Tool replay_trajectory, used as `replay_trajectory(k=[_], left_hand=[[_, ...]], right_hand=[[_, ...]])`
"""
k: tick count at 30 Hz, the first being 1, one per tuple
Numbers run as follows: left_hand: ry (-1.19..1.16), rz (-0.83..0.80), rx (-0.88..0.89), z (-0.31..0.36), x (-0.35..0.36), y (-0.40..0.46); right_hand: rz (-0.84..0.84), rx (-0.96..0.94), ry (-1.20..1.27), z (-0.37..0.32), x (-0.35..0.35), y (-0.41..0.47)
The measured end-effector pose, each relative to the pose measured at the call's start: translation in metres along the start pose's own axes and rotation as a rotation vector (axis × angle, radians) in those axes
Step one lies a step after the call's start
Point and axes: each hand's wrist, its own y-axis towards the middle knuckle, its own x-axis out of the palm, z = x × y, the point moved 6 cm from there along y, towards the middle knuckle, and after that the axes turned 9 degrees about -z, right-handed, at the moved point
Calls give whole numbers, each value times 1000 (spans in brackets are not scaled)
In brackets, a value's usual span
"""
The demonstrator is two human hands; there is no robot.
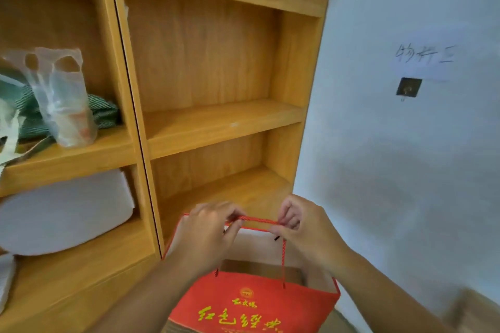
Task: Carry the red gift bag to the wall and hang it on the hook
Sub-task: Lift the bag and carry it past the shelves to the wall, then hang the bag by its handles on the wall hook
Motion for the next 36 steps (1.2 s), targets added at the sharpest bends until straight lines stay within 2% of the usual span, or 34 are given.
replay_trajectory(k=[8, 13, 21, 26, 32, 36], left_hand=[[-136, -82, 269, 4, 4, 77], [-171, -163, 364, 18, 23, 107], [-328, -147, 430, 64, 48, 153], [-436, -141, 437, 103, 56, 184], [-326, -86, 531, 136, 56, 227], [-393, -166, 523, 145, 73, 278]], right_hand=[[152, 184, -83, 20, -14, 16], [223, 241, -137, 22, -32, 7], [389, 310, -167, 39, -86, -9], [447, 312, -69, 58, -137, -17], [473, 297, -190, 75, -194, 1], [509, 288, -177, 99, -220, 27]])
